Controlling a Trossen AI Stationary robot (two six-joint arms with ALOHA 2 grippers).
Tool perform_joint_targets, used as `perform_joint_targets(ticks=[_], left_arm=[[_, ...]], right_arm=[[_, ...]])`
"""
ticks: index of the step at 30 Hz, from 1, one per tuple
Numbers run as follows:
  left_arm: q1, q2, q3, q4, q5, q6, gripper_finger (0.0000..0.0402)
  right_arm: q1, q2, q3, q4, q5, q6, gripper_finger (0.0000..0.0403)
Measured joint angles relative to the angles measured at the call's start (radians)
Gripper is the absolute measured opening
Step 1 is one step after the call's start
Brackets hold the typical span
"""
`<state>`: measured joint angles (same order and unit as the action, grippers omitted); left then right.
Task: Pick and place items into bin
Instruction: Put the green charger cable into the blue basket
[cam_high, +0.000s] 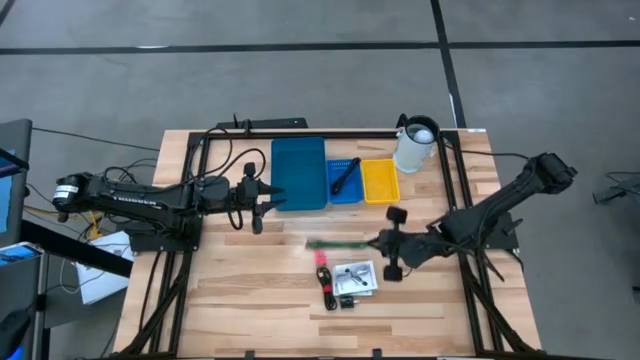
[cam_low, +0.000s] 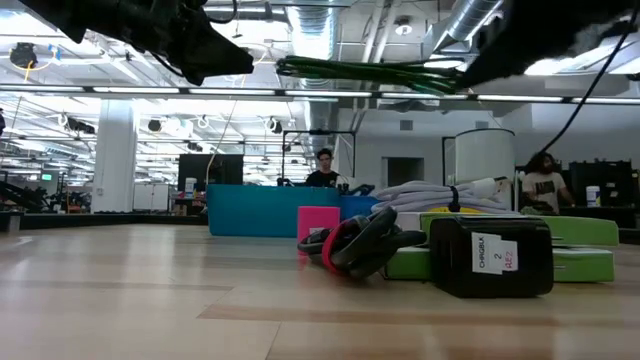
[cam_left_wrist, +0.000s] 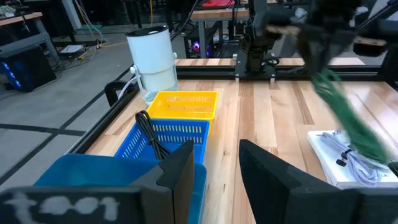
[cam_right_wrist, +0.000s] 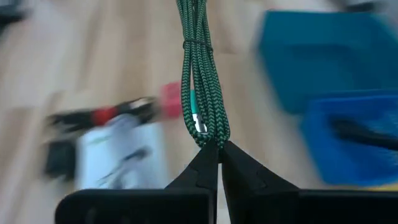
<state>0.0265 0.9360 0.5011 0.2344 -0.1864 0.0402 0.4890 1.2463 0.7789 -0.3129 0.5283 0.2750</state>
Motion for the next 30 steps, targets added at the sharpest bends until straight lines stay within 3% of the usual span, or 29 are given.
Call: perform_joint_targets(ticks=[5, 9, 18, 30], left_arm=[[0.000, 0.000, 0.000, -0.001, 0.000, 0.000, 0.0117], [0.000, 0.000, 0.000, -0.001, 0.000, 0.000, 0.0117], [0.000, 0.000, 0.000, -0.007, 0.000, 0.000, 0.0117], [0.000, 0.000, 0.000, -0.006, 0.000, 0.000, 0.0117]], right_arm=[[-0.070, -0.020, 0.044, -0.051, 0.137, 0.013, 0.0002], [-0.148, -0.019, 0.051, -0.066, 0.141, 0.030, 0.0002], [-0.329, -0.018, 0.051, -0.319, 0.151, 0.196, 0.0002], [-0.496, -0.014, 0.051, -0.300, -0.058, 0.197, 0.0002]])
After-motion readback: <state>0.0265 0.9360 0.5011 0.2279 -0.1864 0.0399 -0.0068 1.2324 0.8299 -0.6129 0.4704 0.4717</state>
